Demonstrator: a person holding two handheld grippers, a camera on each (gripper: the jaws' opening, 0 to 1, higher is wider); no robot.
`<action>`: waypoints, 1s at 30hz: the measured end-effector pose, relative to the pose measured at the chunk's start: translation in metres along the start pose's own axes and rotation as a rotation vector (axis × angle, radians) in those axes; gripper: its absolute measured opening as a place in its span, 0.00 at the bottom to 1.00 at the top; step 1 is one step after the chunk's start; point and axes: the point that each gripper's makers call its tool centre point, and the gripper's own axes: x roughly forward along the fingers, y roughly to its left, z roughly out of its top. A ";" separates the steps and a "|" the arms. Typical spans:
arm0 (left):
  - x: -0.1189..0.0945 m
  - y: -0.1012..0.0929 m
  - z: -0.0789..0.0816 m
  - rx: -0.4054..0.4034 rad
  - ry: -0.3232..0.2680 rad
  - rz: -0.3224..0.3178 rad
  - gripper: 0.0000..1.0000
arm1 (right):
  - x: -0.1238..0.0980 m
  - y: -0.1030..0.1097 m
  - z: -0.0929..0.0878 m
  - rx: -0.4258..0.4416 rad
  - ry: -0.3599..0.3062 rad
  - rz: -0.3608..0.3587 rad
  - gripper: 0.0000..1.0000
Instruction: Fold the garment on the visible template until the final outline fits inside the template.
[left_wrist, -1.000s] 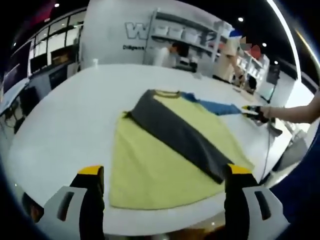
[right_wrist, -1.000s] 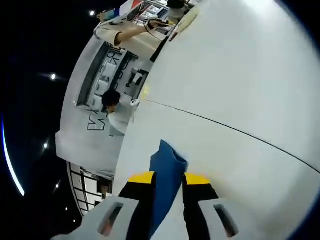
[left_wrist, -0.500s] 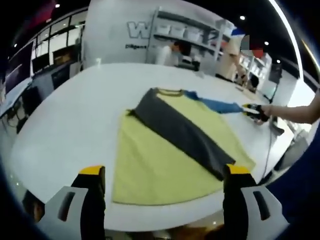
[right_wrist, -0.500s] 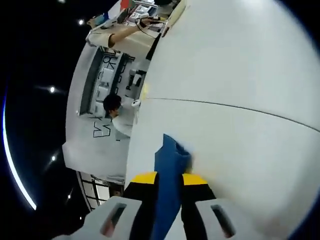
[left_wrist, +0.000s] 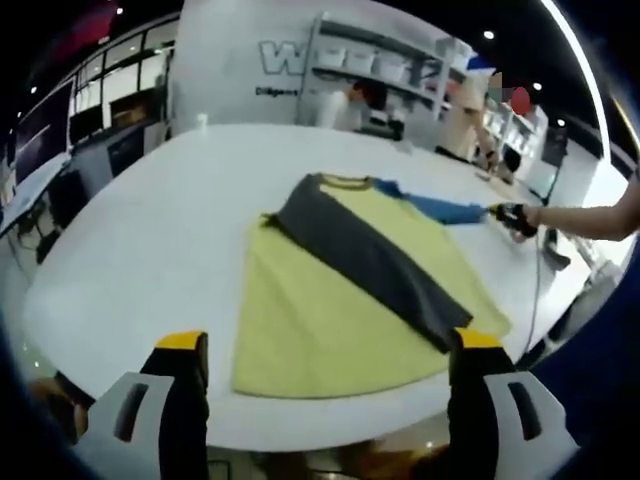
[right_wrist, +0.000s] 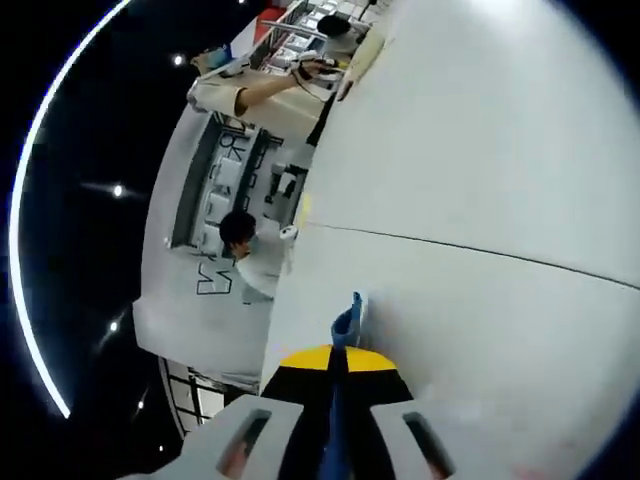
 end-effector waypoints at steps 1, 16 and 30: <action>0.001 -0.001 0.000 -0.004 0.003 -0.010 0.99 | -0.010 0.016 0.001 0.034 -0.016 0.054 0.00; -0.008 0.020 0.000 0.036 0.014 -0.074 0.99 | -0.069 0.218 -0.160 -0.130 0.305 0.488 0.00; -0.025 0.051 -0.018 0.005 0.003 -0.086 0.96 | -0.098 0.268 -0.318 -0.157 0.523 0.596 0.00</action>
